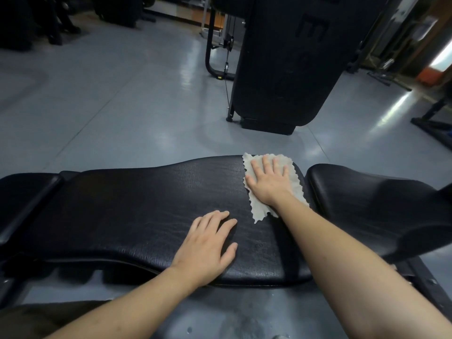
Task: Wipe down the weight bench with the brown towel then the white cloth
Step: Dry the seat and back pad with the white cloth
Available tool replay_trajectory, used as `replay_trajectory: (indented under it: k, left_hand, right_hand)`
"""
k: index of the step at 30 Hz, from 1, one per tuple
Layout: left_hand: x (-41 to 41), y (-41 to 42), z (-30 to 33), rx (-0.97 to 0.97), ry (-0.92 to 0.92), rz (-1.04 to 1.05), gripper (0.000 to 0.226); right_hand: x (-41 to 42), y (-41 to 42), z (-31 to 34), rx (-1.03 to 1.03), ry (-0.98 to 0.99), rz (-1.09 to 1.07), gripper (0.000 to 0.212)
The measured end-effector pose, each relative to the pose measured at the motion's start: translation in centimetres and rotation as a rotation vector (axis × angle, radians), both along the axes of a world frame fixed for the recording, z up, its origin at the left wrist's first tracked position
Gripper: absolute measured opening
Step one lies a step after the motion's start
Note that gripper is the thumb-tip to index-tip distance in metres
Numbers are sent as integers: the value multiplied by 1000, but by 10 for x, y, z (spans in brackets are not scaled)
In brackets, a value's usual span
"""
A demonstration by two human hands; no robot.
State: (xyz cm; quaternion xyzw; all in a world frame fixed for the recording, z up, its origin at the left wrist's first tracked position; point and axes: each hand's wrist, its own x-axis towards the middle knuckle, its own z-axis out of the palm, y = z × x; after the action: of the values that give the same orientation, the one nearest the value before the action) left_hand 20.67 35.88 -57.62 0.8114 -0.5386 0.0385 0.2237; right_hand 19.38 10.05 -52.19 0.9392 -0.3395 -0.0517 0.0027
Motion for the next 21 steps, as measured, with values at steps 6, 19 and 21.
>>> replay_trajectory:
  k: [6,19,21]
  left_hand:
    - [1,1,0,-7,-4,4,51]
    - [-2,2,2,-42,39,-7,47]
    - [-2,2,3,-51,39,-9,47]
  right_hand:
    - [-19,26,-7,-27,15,109,67]
    - [-101,102,-16,-27,-31,429,71]
    - [-103,101,-16,-31,-23,448,71]
